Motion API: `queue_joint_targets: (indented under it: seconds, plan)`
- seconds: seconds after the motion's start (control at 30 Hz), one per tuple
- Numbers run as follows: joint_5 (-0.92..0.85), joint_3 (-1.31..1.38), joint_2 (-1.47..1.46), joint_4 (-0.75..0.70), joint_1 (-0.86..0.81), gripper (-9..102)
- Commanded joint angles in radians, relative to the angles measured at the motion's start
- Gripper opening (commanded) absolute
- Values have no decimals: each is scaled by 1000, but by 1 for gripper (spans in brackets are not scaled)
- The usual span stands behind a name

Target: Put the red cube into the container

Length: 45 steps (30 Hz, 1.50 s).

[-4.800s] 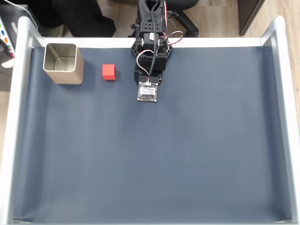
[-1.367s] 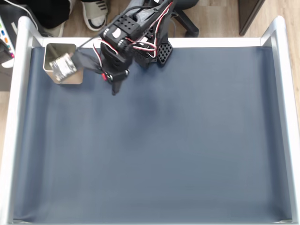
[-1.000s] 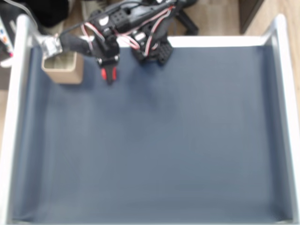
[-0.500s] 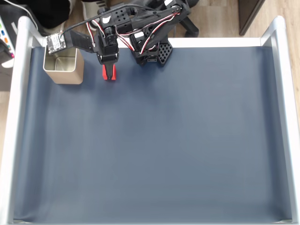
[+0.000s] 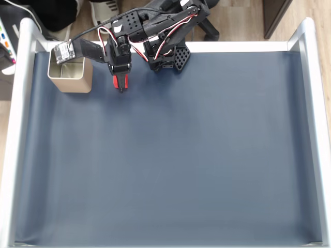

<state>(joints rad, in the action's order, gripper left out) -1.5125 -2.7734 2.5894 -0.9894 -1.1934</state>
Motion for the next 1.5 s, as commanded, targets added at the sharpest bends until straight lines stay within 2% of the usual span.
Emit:
queue_joint_targets:
  seconds: [0.0,0.5,0.67,0.9,0.97,1.1,1.33,1.47]
  plan:
    - [6,-6,-3,29,-12,30]
    - [-5,-67,0,86,-15,26]
    - [-6,-69,-9,97,-18,18]
    - [-5,-63,-14,101,-21,0]
    - [2,-43,-6,84,-21,0]
    - [18,100,-3,-74,-12,0]
    - [35,538,-18,-535,8,0]
    - [35,769,-80,-681,-23,0]
